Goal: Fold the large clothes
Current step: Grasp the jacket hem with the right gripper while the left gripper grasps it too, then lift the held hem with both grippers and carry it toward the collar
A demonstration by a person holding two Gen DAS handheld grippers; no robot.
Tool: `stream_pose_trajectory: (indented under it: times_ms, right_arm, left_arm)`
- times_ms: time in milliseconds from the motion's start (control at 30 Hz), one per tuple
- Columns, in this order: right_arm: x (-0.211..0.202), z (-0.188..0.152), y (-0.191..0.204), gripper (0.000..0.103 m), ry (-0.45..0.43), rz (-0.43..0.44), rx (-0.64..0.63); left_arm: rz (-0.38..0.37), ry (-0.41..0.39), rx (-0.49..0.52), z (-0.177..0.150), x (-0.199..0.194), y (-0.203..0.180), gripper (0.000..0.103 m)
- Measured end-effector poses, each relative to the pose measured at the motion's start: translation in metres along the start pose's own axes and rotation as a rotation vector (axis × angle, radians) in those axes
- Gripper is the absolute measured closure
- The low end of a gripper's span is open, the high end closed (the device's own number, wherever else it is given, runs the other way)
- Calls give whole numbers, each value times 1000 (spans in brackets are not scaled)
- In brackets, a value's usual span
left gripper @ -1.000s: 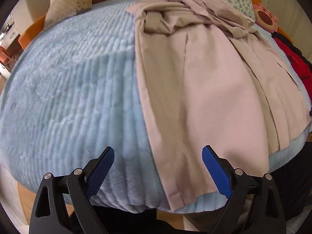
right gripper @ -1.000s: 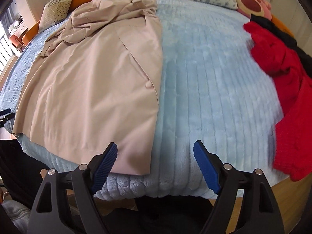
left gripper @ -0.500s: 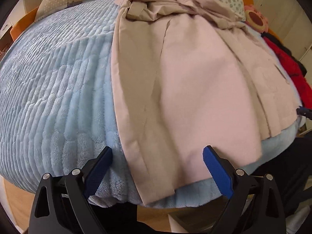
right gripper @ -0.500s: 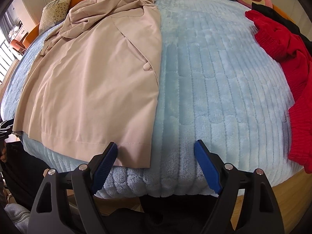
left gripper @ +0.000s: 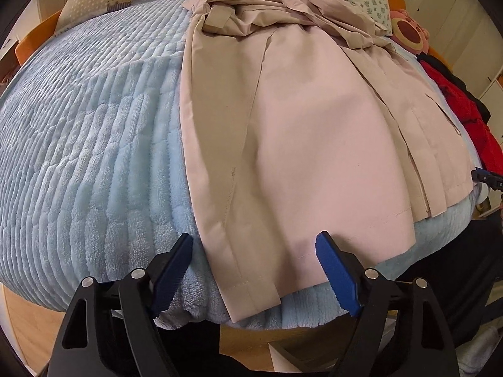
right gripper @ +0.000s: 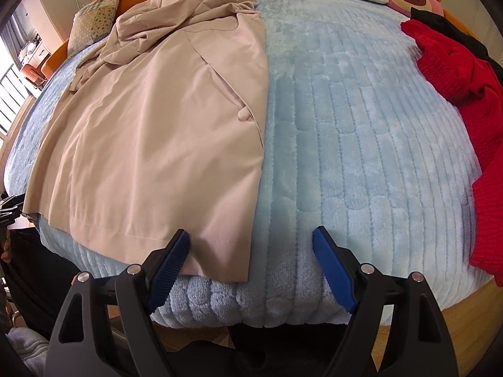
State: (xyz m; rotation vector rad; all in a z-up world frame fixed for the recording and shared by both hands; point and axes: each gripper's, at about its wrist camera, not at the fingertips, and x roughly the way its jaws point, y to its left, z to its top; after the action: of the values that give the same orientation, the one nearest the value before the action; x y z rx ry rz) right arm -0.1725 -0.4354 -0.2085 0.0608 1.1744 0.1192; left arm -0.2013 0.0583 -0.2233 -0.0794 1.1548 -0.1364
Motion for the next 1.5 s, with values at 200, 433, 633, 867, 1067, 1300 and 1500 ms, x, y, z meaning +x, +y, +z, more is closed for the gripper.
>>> stream_pose_trajectory:
  times_ms: [200,433,633,867,1067,1300,1500]
  right_arm:
    - [10,8,17,41,27,119,-17]
    - [14,19,33,74,43,184,-32]
    - [17,26,34,78,48,194,-26]
    - [23,28,32,78,52,219,-26]
    - [24,27,31,78,50,219,-43]
    - [22,29,45,80,59,150,-120]
    - [19,31,48,90,57,133,-135]
  left_arm:
    - [-21,-6,-24,2,-3,0,21]
    - [-49,-6,-46,4,-2,4,21]
    - [-34,23,-20,4,8,-6,17]
    - [-59,58,-13,8,8,-18,26]
    - [-25,88,20,10,24,-19,23]
    - [-37,79,58,23,19,-31,64]
    - [-27,109,68,32,24,-22,90]
